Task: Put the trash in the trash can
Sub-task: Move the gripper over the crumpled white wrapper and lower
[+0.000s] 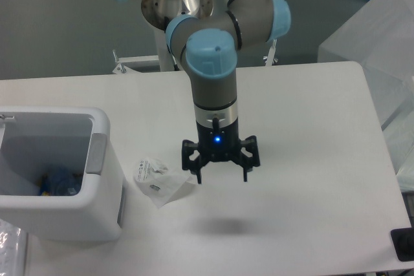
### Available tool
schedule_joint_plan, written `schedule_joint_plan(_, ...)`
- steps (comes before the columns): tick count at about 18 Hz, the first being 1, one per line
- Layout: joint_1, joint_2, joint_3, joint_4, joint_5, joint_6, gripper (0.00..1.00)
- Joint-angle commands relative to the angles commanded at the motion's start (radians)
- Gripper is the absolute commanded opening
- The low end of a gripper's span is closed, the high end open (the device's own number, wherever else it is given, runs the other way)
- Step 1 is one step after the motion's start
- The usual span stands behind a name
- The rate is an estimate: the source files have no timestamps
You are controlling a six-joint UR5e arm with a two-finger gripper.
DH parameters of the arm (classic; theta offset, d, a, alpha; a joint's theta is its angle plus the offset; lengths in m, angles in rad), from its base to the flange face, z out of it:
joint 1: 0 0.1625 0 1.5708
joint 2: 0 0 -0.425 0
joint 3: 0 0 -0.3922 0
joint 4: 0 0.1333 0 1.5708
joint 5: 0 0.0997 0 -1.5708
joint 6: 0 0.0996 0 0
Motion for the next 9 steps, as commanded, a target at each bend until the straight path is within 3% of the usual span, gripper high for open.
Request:
schedule_joint_plan(3,-0.008,-0.020,-0.032,0.000,0.002,-0.134,1.00)
schedule_joint_plan(9,-0.041,-0.063,-0.017,0.000,-0.008,-0.368,1.00)
